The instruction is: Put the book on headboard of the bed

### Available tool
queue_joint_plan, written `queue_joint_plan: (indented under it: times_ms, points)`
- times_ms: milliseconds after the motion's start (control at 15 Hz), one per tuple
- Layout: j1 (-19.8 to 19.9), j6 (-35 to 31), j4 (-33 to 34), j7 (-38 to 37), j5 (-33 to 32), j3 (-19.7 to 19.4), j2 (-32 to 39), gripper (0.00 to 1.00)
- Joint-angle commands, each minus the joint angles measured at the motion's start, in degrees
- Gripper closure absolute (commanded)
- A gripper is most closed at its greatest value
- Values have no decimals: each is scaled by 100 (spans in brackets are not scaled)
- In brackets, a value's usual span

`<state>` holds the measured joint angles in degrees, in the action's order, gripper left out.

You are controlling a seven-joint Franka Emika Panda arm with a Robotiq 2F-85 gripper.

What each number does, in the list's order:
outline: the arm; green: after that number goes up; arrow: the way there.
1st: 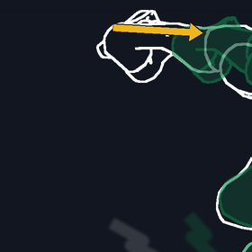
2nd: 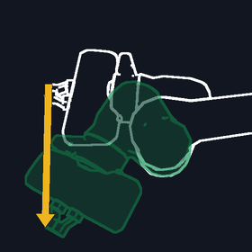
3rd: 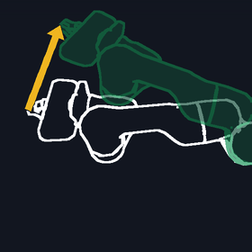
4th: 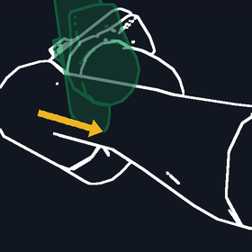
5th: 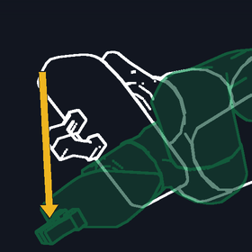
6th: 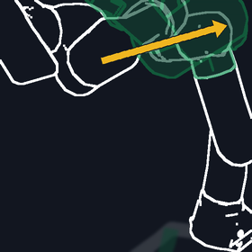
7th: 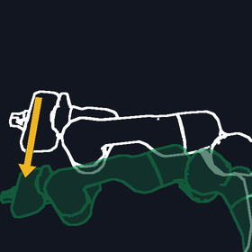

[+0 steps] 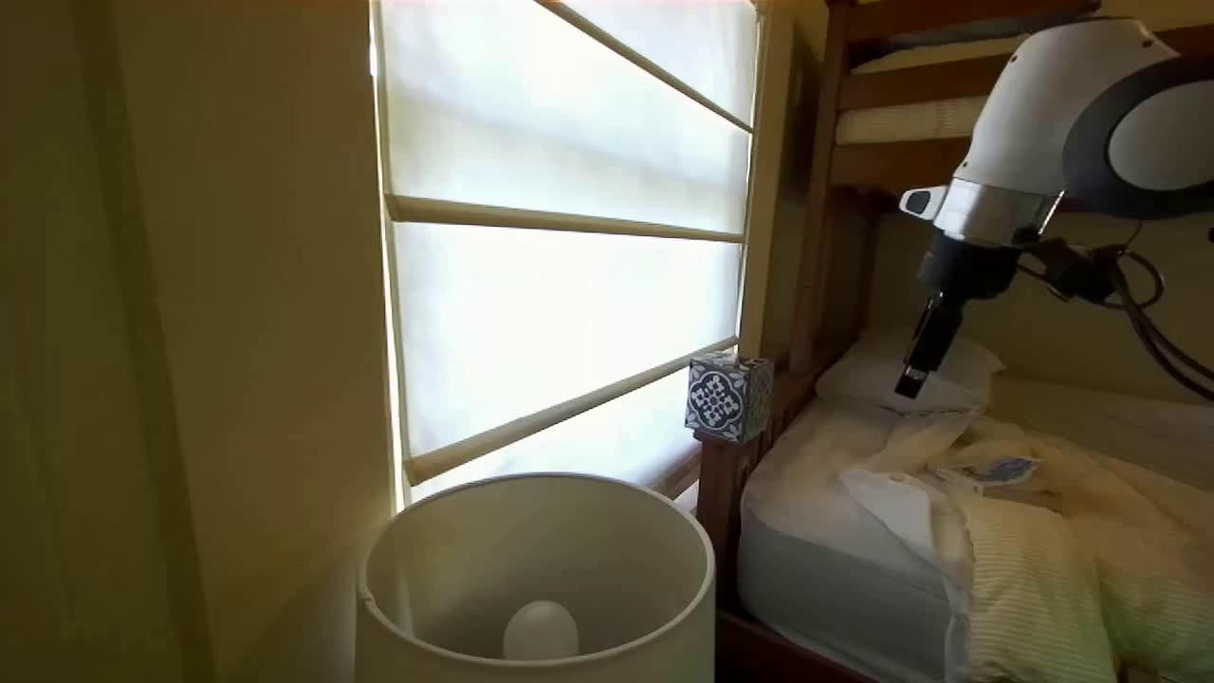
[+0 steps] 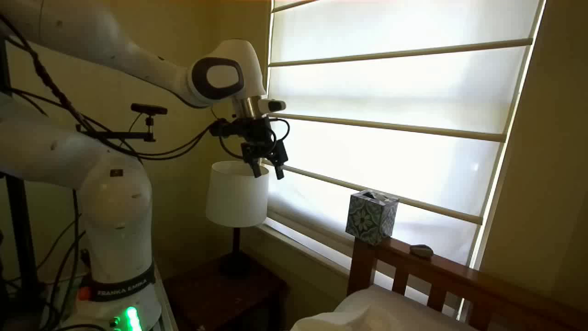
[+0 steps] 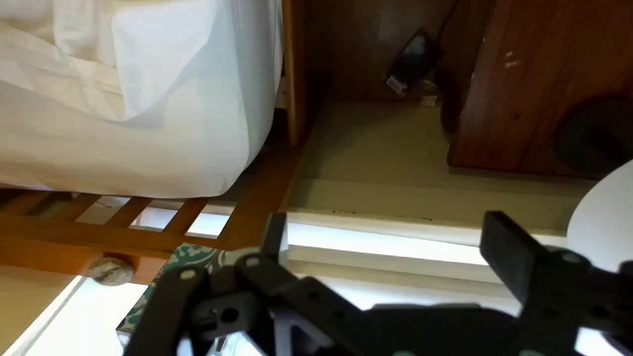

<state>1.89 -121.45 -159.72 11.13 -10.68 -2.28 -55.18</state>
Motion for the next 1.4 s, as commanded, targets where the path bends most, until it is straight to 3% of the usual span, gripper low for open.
queue_joint_plan:
  times_ms: [0,533,667,1333]
  points:
    - [-42,30,-53,-32,-36,-33,16,0]
    - [-42,30,-109,-31,-34,-33,86,0]
    - [421,-264,-60,-505,-442,202,281,0]
    - [2102,-727,394,-2461,-1496,321,907,0]
